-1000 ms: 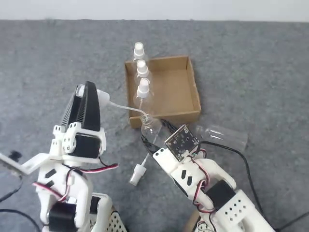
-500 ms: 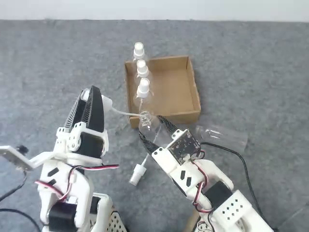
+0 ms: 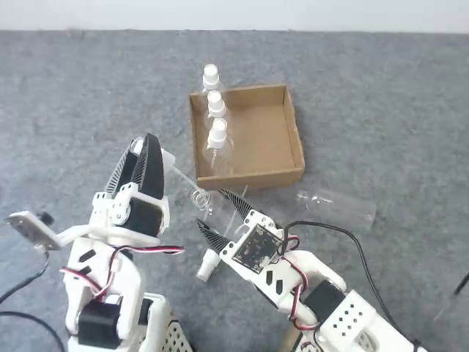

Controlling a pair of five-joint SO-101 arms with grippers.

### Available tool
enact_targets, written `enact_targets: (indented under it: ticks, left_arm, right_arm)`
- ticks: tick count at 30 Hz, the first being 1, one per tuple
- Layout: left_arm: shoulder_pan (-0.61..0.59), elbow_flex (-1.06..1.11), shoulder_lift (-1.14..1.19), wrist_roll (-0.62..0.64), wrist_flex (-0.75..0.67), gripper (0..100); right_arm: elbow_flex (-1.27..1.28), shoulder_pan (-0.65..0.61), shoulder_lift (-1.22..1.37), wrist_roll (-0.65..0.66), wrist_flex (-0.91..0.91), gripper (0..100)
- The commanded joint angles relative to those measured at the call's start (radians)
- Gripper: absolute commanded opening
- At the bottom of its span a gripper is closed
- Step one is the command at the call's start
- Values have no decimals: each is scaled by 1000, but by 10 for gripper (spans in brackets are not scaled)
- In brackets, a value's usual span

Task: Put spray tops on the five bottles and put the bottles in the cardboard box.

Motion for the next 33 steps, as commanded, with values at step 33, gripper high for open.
enact_targets:
  ticks: [33]
  left_arm:
    - [259,18,-20,-201,184,16]
  right_arm:
    - [-25,-8,-30,11,-27,17]
